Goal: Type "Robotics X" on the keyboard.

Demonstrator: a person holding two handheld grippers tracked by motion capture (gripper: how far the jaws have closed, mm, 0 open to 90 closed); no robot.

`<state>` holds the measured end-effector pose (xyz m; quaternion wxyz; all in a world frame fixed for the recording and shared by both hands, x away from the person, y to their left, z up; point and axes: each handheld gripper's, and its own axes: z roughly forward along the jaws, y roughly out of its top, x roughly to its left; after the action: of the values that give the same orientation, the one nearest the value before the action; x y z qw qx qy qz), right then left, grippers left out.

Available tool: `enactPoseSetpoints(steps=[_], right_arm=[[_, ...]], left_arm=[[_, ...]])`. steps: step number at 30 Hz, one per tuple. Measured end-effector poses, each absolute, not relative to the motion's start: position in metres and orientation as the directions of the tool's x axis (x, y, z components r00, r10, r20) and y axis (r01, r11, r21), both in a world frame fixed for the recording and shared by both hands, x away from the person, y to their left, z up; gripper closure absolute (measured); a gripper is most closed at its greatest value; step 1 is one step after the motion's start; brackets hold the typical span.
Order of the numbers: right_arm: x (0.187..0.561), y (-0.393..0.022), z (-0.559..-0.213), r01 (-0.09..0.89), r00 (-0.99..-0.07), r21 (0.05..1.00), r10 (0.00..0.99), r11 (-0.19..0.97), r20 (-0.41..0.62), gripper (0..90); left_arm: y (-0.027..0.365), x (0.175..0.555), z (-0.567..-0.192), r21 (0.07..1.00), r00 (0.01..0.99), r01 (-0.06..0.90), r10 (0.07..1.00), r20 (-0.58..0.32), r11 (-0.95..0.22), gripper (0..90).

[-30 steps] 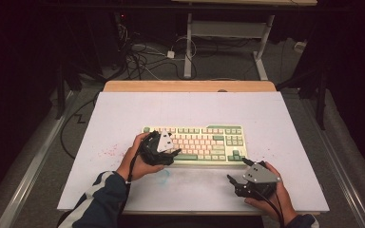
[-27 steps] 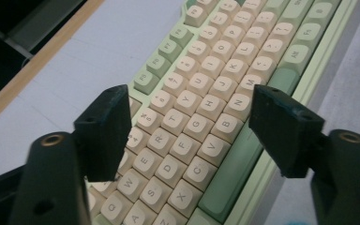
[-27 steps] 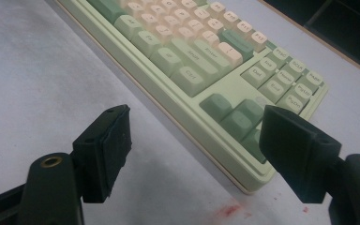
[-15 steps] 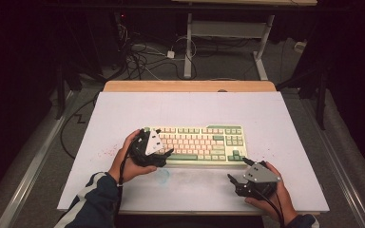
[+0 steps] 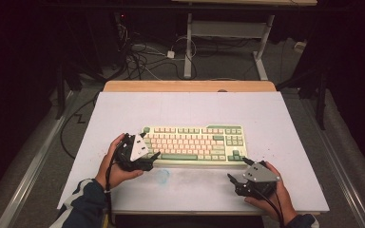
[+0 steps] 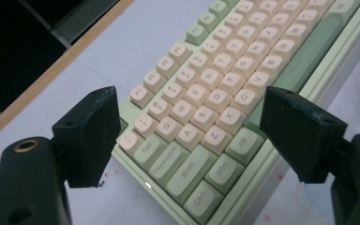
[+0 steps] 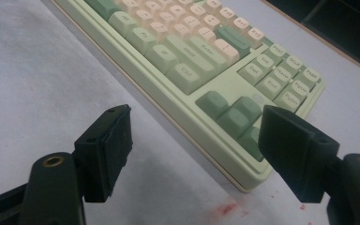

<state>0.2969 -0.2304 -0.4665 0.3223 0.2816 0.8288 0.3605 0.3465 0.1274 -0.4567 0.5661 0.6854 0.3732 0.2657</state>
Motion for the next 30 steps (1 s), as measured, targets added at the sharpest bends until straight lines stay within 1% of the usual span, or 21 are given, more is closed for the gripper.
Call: enactPoseSetpoints(steps=[5, 11, 14, 16, 21, 23, 27, 30], right_arm=[[0.300, -0.229, -0.467, 0.243, -0.632, 0.783, 0.706, 0.572, -0.319, 29.9], [0.304, -0.227, -0.464, 0.250, -0.631, 0.796, 0.716, 0.552, -0.298, 37.0], [0.307, -0.226, -0.462, 0.254, -0.632, 0.801, 0.720, 0.542, -0.287, 45.3], [0.309, -0.224, -0.459, 0.256, -0.638, 0.803, 0.718, 0.539, -0.278, 54.7], [0.319, -0.221, -0.453, 0.276, -0.668, 0.804, 0.707, 0.527, -0.234, 72.6], [0.324, -0.218, -0.451, 0.281, -0.677, 0.791, 0.696, 0.543, -0.238, 79.6], [0.337, -0.210, -0.447, 0.296, -0.696, 0.783, 0.685, 0.547, -0.216, 88.5], [0.348, -0.202, -0.443, 0.295, -0.706, 0.779, 0.676, 0.554, -0.213, 90.0]], left_arm=[[0.135, 0.344, -0.464, 0.970, 0.571, 0.224, 0.819, -0.055, -0.091, 18.6], [0.143, 0.338, -0.471, 0.965, 0.556, 0.245, 0.829, -0.058, -0.097, 18.6], [0.147, 0.334, -0.475, 0.962, 0.548, 0.261, 0.833, -0.075, -0.085, 18.6], [0.149, 0.331, -0.477, 0.959, 0.545, 0.269, 0.835, -0.077, -0.087, 18.6], [0.156, 0.326, -0.483, 0.953, 0.532, 0.287, 0.844, -0.071, -0.101, 18.6], [0.160, 0.324, -0.483, 0.950, 0.526, 0.301, 0.846, -0.087, -0.089, 18.6], [0.167, 0.320, -0.486, 0.945, 0.515, 0.314, 0.852, -0.088, -0.093, 18.6], [0.172, 0.318, -0.487, 0.943, 0.504, 0.320, 0.859, -0.088, -0.091, 18.6]])
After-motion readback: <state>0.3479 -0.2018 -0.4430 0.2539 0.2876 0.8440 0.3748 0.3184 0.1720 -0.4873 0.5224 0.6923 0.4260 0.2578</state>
